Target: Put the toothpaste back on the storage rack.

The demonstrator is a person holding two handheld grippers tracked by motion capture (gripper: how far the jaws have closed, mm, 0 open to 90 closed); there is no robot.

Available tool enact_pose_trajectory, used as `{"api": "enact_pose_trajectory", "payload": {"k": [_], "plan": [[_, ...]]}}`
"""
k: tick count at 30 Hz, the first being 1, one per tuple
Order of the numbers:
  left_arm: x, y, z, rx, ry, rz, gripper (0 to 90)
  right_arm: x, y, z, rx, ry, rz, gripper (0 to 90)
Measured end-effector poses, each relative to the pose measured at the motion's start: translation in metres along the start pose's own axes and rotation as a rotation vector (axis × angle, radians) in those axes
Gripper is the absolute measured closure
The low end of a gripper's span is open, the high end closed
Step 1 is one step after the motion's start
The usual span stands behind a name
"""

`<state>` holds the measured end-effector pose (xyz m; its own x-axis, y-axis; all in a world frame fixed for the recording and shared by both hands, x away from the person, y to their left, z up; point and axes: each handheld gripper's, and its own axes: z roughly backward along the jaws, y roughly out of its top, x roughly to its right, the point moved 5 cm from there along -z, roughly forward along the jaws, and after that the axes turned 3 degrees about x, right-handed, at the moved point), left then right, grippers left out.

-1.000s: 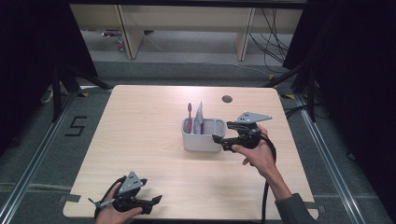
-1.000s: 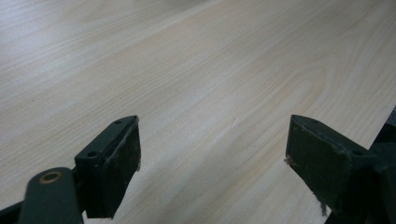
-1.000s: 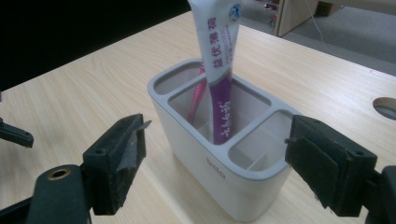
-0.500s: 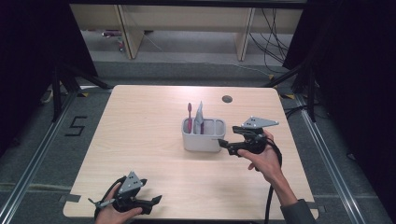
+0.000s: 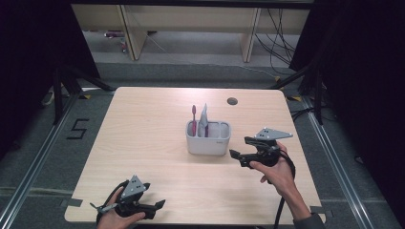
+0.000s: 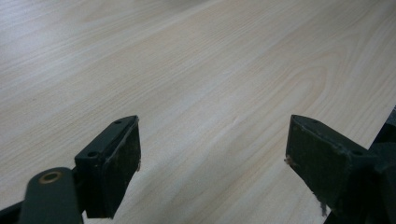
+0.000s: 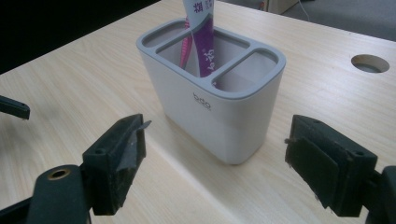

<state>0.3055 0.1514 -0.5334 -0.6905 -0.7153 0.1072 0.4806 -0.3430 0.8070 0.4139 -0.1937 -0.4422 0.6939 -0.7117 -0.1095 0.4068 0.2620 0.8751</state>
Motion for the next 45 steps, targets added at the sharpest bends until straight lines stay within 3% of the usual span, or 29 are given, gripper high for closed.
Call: {"api": "enact_pose_trajectory", "payload": {"k": [2,6,8,9,10,11,15,16,17,22,23,27,31,33,34,35,36,37,45], "plan": [[-0.001,0.000,0.000,-0.008,0.005,-0.007,17.6,-0.002,-0.001,0.001,-0.002,0.007,-0.023,20.1],[0.001,0.000,0.001,-0.003,-0.005,-0.001,17.6,-0.002,-0.005,0.003,-0.002,0.010,-0.019,19.7],[0.001,0.000,0.001,-0.002,-0.006,0.001,17.7,-0.006,-0.009,0.004,-0.014,0.016,-0.051,19.4],[0.001,0.000,0.001,-0.002,-0.006,0.001,17.7,-0.006,-0.009,0.004,-0.014,0.016,-0.051,19.4],[0.001,0.000,0.001,-0.002,-0.003,0.000,17.7,-0.002,-0.009,0.005,-0.016,0.007,-0.007,19.4],[0.001,0.000,0.002,-0.001,-0.002,0.002,17.6,-0.004,-0.011,0.006,-0.024,0.001,-0.035,19.2],[0.001,0.000,0.001,-0.002,-0.004,-0.001,17.6,-0.006,-0.015,0.007,-0.025,0.017,-0.043,18.4],[0.001,0.000,0.001,-0.003,-0.004,0.000,17.6,-0.008,-0.017,0.008,-0.029,0.016,-0.071,18.2],[0.001,0.000,0.001,-0.003,-0.008,-0.002,17.6,-0.007,-0.019,0.010,-0.032,0.013,-0.039,17.6],[0.001,0.000,0.001,-0.002,-0.006,-0.003,17.6,-0.009,-0.027,0.012,-0.028,0.015,-0.021,16.6],[0.001,0.000,0.001,-0.003,-0.006,-0.004,17.6,-0.012,-0.029,0.012,-0.033,0.021,-0.061,16.5],[0.002,0.000,0.000,0.003,-0.004,0.001,17.6,-0.013,-0.036,0.014,-0.032,0.017,-0.038,16.5],[0.002,0.000,-0.001,0.006,-0.005,0.000,17.6,-0.016,-0.042,0.013,-0.044,0.034,-0.049,16.4],[0.002,0.000,0.000,0.004,0.000,0.001,17.6,-0.017,-0.045,0.012,-0.043,0.020,-0.020,16.5],[0.002,0.000,0.000,0.003,-0.003,0.002,17.6,-0.021,-0.047,0.014,-0.070,0.019,-0.069,16.5],[0.001,0.000,0.000,0.002,-0.004,0.001,17.6,-0.019,-0.047,0.012,-0.051,0.026,-0.022,16.5],[0.001,0.000,0.000,0.003,-0.003,0.001,17.6,-0.022,-0.049,0.013,-0.069,0.035,-0.053,16.5],[0.001,0.001,0.000,0.003,-0.004,0.001,17.6,-0.020,-0.050,0.013,-0.063,0.016,-0.023,16.4],[0.001,0.000,0.000,0.003,-0.003,0.000,17.6,-0.025,-0.064,0.017,-0.076,0.023,-0.048,16.4]]}}
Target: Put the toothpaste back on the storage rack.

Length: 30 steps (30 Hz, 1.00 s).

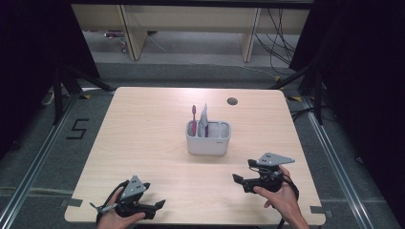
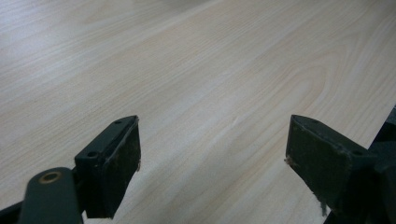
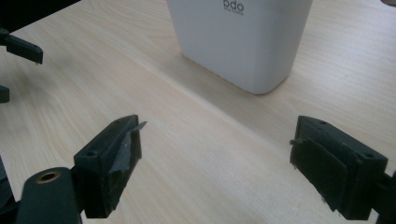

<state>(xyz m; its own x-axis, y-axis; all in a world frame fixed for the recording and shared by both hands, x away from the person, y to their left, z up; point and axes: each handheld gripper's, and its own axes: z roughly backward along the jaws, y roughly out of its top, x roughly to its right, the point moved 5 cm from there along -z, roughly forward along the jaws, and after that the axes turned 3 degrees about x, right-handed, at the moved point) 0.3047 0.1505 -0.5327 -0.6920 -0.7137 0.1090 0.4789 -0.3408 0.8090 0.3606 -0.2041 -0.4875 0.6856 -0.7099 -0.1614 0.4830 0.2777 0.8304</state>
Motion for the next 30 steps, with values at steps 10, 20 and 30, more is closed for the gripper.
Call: {"api": "enact_pose_trajectory", "payload": {"k": [10,20,30], "plan": [[0.000,0.000,0.000,0.001,0.001,0.000,17.6,0.002,-0.016,0.006,-0.006,-0.001,-0.035,16.4],[0.000,0.000,0.001,-0.005,0.001,-0.006,17.6,0.000,-0.029,0.010,-0.011,-0.024,-0.018,16.1],[0.000,0.000,0.000,-0.007,-0.001,-0.009,17.6,-0.012,-0.042,0.012,-0.059,-0.017,-0.020,16.0]]}}
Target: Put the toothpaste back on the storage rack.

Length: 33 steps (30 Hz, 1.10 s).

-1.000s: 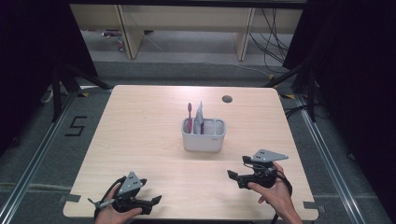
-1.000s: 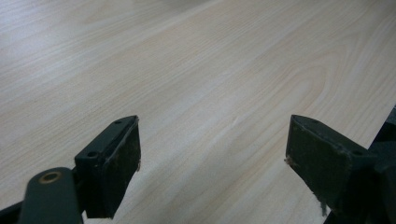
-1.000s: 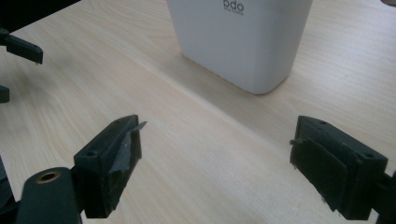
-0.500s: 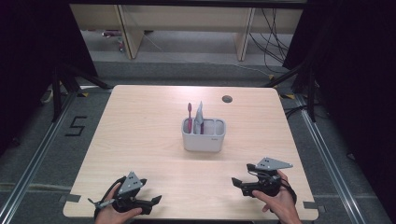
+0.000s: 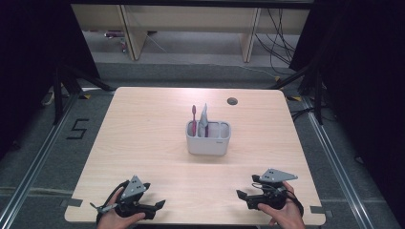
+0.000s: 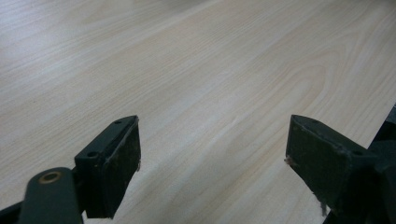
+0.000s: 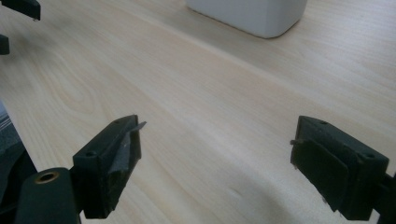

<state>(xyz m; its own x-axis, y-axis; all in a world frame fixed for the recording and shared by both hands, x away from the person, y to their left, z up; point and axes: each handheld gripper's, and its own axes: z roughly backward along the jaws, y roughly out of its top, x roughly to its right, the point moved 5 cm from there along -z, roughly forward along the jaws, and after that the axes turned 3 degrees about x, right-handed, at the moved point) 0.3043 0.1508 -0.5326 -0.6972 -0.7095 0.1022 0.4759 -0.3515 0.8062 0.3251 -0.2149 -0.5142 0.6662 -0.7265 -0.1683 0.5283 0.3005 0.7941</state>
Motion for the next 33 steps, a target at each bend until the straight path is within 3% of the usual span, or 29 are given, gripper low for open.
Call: {"api": "enact_pose_trajectory", "payload": {"k": [2,3,4,5,6,7,9,10,11,12,13,15,16,17,22,26,27,33], "plan": [[0.000,0.000,0.000,0.001,0.000,0.001,17.6,-0.003,-0.004,0.001,-0.019,0.004,-0.014,16.0],[0.000,0.000,0.000,-0.001,0.000,-0.002,17.6,-0.001,-0.004,0.000,-0.007,0.007,0.028,16.0],[0.000,0.000,0.000,0.001,0.000,0.000,17.6,-0.005,-0.007,0.000,-0.021,0.011,-0.011,16.0],[-0.001,0.000,0.000,-0.004,0.006,-0.005,17.6,-0.003,-0.008,0.000,-0.022,0.008,0.024,16.0],[0.000,0.000,0.001,-0.002,0.000,-0.004,17.6,-0.007,-0.010,0.000,-0.030,0.020,-0.017,16.0],[0.000,0.000,0.001,0.002,0.003,-0.002,17.6,-0.004,-0.011,0.001,-0.029,-0.004,0.036,16.0],[0.001,0.000,0.000,0.007,0.003,0.004,17.6,-0.005,-0.013,0.001,-0.039,0.001,0.046,16.0],[0.000,0.000,0.001,0.002,0.003,-0.002,17.6,-0.009,-0.015,0.001,-0.045,0.015,0.003,16.0],[0.000,0.000,0.001,0.001,0.003,-0.002,17.6,-0.008,-0.016,0.002,-0.049,0.007,0.031,16.0],[0.000,0.000,0.001,0.002,0.003,-0.002,17.6,-0.010,-0.018,0.002,-0.048,0.010,0.014,16.0],[0.000,0.000,0.000,0.001,0.001,-0.002,17.6,-0.008,-0.018,0.003,-0.047,0.005,0.056,16.0],[0.000,0.000,0.000,-0.001,-0.002,-0.002,17.6,-0.011,-0.021,0.003,-0.053,0.016,0.047,16.0],[0.001,0.000,0.000,-0.002,-0.002,-0.003,17.6,-0.015,-0.023,0.004,-0.071,0.029,0.012,16.0],[0.001,0.000,0.000,-0.004,-0.004,-0.003,17.6,-0.013,-0.023,0.004,-0.058,0.018,0.058,16.0],[0.000,0.000,0.000,-0.003,0.001,-0.002,17.6,-0.017,-0.028,0.004,-0.078,0.020,0.055,16.0],[0.001,0.000,0.000,-0.003,0.002,-0.001,17.5,-0.018,-0.030,0.004,-0.087,0.025,0.076,16.0],[0.001,-0.001,0.000,-0.005,0.003,-0.003,17.6,-0.017,-0.031,0.006,-0.095,0.007,0.094,16.0],[0.003,-0.001,-0.001,-0.007,-0.007,-0.004,17.5,-0.017,-0.031,0.006,-0.097,0.011,0.103,16.0]]}}
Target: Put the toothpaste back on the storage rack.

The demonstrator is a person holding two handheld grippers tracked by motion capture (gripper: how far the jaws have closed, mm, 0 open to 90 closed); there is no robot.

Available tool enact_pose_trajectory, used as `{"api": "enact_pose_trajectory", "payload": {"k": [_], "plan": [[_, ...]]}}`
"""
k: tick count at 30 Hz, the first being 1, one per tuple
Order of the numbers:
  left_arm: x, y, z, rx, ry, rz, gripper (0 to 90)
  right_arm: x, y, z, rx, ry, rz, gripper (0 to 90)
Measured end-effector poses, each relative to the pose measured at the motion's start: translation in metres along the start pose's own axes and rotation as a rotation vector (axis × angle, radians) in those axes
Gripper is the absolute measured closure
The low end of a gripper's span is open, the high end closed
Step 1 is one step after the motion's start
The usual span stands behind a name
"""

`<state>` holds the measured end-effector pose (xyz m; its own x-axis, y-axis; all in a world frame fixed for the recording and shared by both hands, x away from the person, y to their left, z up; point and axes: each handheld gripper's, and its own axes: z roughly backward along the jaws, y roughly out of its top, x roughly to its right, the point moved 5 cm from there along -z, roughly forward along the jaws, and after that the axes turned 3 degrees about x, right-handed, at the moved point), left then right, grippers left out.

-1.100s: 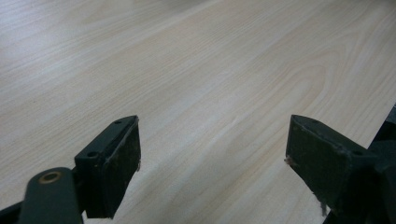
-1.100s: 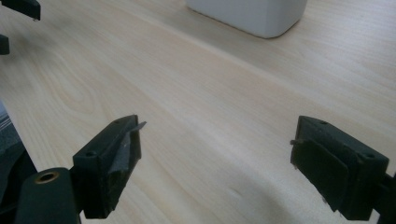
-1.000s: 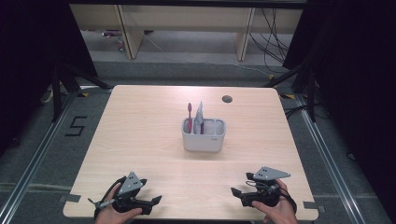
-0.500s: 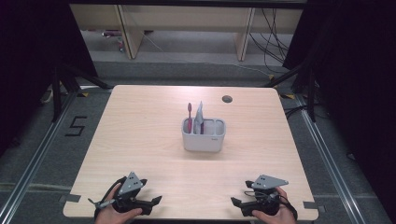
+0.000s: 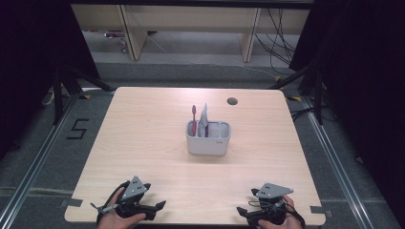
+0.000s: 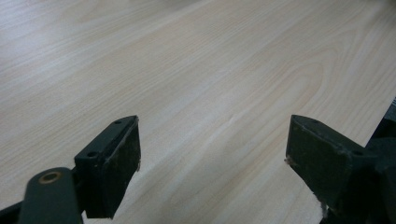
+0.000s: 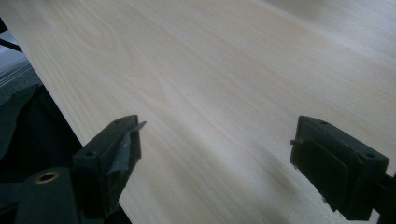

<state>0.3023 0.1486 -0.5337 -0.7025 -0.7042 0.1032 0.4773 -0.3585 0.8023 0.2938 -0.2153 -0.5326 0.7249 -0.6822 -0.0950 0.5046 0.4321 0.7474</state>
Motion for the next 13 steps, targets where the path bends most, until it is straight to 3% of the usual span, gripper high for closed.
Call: {"api": "enact_pose_trajectory", "payload": {"k": [13], "plan": [[0.0000,0.0006,-0.0009,-0.004,-0.004,-0.005,17.5,-0.0006,-0.0010,-0.0008,-0.011,0.010,-0.023,16.0]]}}
